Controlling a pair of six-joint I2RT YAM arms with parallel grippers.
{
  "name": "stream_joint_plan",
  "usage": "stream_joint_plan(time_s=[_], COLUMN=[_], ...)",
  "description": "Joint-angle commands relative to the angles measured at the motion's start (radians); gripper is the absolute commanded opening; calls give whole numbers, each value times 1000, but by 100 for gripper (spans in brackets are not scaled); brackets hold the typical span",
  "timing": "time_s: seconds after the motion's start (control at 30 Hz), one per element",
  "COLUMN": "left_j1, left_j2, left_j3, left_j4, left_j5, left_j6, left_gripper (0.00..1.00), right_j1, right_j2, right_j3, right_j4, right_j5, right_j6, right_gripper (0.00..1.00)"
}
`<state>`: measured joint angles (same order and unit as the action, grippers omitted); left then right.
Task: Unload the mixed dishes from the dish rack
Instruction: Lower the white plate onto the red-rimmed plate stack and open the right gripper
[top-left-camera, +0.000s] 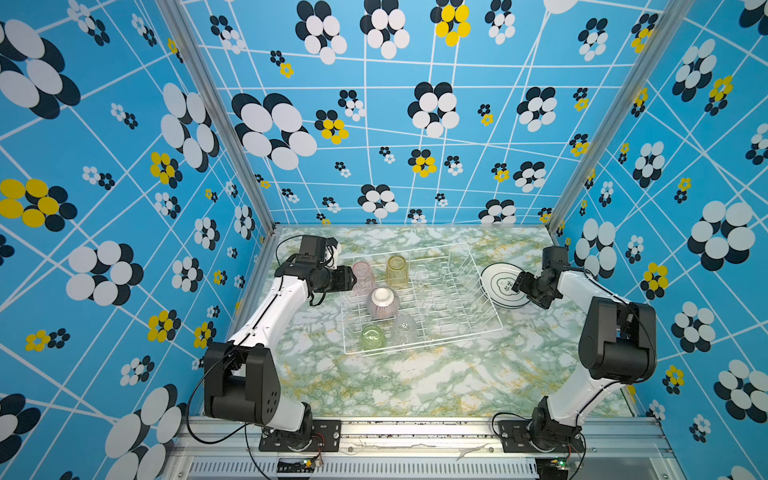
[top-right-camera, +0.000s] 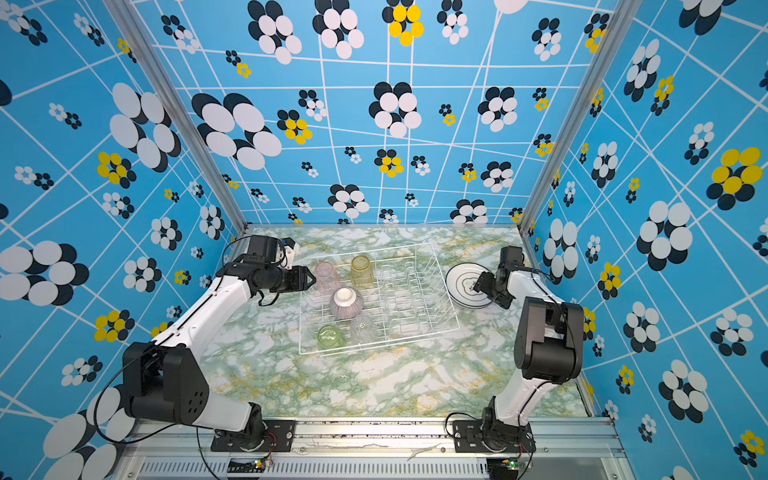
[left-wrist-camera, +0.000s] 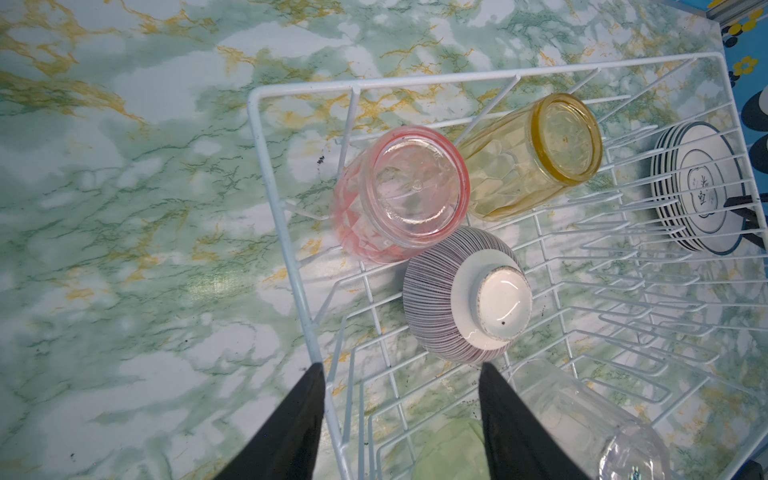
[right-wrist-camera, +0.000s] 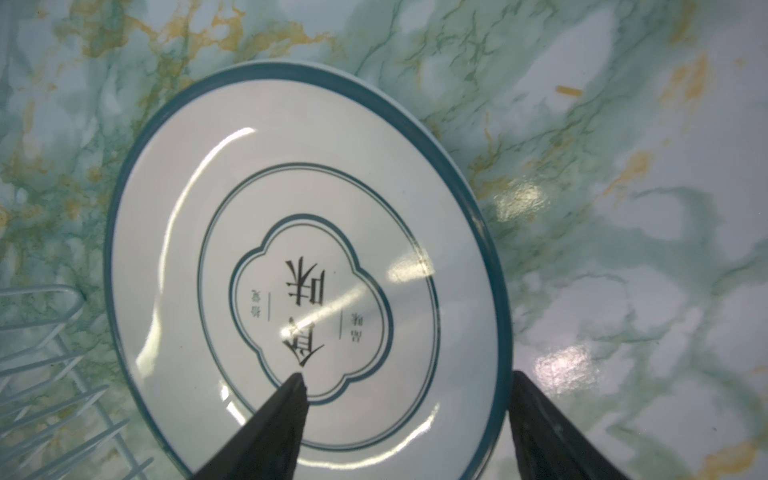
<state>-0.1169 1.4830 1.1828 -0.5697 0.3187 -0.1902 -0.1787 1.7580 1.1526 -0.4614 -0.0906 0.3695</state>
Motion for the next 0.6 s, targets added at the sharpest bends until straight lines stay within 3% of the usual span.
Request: stream_joint_plan(time_s=[0.0, 0.23, 0.4, 0.57], left_j1=[12, 13, 19, 25], left_j2=[11, 7, -21, -55], left_j3=[-7, -7, -12, -19], left_j4=[5, -4, -39, -95], left_j5=[14, 11, -33, -62], left_j6=[12, 15, 18, 20], left_gripper=[60, 60, 58, 56], right_j1=[6, 7, 5, 5], right_j2=[0, -4, -106, -197], right_j3=[15, 20, -13, -12], right_j4=[-20, -28, -13, -42], right_j5=[26, 33, 54, -10], right_j6=[-20, -26, -37, -49], right_gripper=[78, 78, 79, 75])
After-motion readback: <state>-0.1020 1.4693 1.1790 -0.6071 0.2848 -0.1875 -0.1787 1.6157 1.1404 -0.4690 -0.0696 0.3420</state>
